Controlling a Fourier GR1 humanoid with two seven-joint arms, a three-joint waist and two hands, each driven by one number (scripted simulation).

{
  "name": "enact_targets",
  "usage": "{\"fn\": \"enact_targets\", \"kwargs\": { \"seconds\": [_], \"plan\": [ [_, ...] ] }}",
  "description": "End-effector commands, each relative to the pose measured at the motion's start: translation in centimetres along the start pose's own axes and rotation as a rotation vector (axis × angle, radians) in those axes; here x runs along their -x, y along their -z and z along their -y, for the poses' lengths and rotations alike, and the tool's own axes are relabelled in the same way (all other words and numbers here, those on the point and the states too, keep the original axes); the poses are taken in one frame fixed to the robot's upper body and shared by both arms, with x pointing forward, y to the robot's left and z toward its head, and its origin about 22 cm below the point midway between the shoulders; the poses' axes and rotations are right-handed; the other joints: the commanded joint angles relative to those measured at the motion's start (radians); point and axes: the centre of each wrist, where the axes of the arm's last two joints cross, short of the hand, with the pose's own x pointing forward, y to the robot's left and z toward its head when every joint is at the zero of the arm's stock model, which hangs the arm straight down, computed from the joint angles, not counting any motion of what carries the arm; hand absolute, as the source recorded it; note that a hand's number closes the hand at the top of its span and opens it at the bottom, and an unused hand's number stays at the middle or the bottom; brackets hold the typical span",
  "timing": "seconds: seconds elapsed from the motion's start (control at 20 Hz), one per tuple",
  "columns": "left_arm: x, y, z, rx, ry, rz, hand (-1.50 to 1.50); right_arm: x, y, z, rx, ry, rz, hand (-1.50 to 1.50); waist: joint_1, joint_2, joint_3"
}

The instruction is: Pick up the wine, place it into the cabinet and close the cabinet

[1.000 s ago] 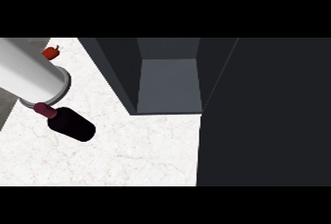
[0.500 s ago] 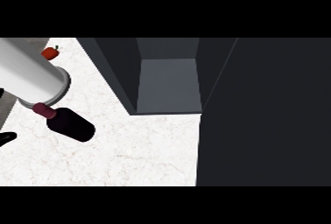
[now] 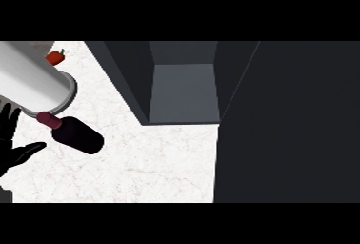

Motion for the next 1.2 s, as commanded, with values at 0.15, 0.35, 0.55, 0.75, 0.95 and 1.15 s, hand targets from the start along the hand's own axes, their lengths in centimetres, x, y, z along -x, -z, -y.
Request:
{"fn": "enact_targets", "kwargs": {
  "seconds": [0.15, 0.35, 0.55, 0.75, 0.95, 1.15],
  "plan": [
    [4.8, 0.6, -2.5, 0.0, -0.005, -0.041, -1.5, -2.3, -1.7, -1.5, -0.023, 0.093, 0.056, -1.5, -0.003, 0.001, -0.001],
    [6.2, 1.0, -2.0, 0.016, -0.022, -0.084, -1.5, -2.6, -2.8, -1.1, -0.041, 0.083, 0.06, -1.5, -0.003, -0.001, 0.0],
    [9.0, 0.0, -1.8, 0.128, -0.08, -0.118, -1.5, -2.9, -0.6, -0.8, -0.038, 0.076, 0.069, -1.5, 0.008, 0.001, -0.001],
    [10.7, 0.0, -2.0, 0.137, -0.106, -0.147, -1.5, -3.1, -1.0, -0.2, -0.05, 0.075, 0.071, -1.5, 0.003, 0.002, -0.001],
    [11.9, -0.2, -2.8, 0.126, -0.175, -0.143, -1.5, -3.7, -1.3, 0.3, -0.055, 0.072, 0.065, -1.5, -0.004, 0.004, -0.002],
    [14.6, -2.5, -2.0, 0.156, -0.199, -0.185, -1.5, -3.7, -2.7, -1.1, -0.039, 0.067, 0.077, -1.5, -0.01, 0.001, -0.002]
  ]
}}
